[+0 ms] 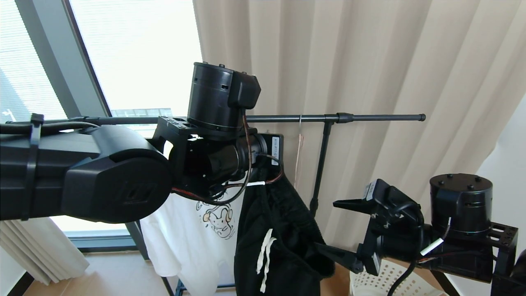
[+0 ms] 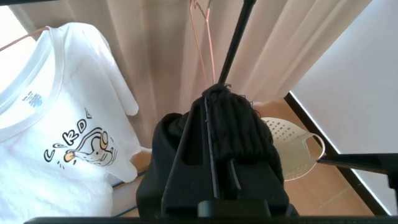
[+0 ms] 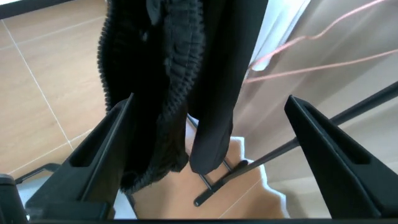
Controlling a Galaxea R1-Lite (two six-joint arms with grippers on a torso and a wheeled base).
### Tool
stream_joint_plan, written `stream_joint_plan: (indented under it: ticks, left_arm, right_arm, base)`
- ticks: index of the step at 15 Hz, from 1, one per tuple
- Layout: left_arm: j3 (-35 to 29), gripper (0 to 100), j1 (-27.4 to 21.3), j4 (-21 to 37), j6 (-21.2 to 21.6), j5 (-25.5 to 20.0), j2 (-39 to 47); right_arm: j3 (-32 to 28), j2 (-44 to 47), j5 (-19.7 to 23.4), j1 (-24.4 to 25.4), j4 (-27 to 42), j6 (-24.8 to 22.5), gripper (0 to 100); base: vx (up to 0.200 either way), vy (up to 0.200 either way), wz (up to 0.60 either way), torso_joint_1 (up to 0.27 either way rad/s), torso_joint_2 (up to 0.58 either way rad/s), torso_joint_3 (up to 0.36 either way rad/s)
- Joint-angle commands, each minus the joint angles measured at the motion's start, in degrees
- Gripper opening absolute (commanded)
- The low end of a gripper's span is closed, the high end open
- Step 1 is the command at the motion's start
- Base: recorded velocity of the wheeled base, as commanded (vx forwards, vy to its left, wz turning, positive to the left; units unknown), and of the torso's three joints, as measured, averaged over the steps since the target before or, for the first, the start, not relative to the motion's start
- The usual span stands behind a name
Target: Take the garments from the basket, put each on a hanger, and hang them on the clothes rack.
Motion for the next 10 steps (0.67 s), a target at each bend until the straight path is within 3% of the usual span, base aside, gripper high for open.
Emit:
stream_joint_plan:
  ticks: [1,4,6,7,8,9,10]
  left_arm:
    - [0.00,0,-0.96,-0.02,0.08,0.03,-0.22]
    - [0.18,0,-2.27,-0.02,0.25,-0.06,-0.40]
    - [0.79,0,-2.89,-0.02,0.34,-0.06,-0.66]
    - [1.23,0,-2.98,-0.02,0.43,-0.06,-1.01]
    - [1.23,0,-2.98,-0.02,0.43,-0.06,-1.10]
    - [1.41,0,-2.89,-0.02,0.43,-0.06,-1.10]
    - [1.58,0,-2.89,-0.02,0.43,-0.06,-1.10]
  right_arm:
    - [-0.44,3.49,-0.04,-0.09,-0.13,-0.03,100]
    - [-1.67,7.18,-0.12,-0.17,-0.13,0.14,100]
    - [-2.82,8.32,-0.04,-0.17,-0.13,3.39,100]
    - [-4.13,9.11,-0.12,-0.17,-0.13,7.88,100]
    - [-4.49,9.11,-0.12,-0.17,-0.13,8.32,100]
    - [-4.49,9.11,-0.12,-0.17,-0.13,8.40,0]
    - [-4.49,9.02,-0.12,-0.17,-0.13,8.40,0]
  base:
    - [0.000,0.000,0.00,0.000,0.00,0.000]
    - [0.000,0.000,0.00,0.000,0.00,0.000]
    - [0.000,0.000,0.00,0.000,0.00,0.000]
    - [0.000,0.000,0.00,0.000,0.00,0.000]
    - [0.000,0.000,0.00,0.000,0.00,0.000]
    - [0.000,0.000,0.00,0.000,0.00,0.000]
    - [0.000,0.000,0.00,0.000,0.00,0.000]
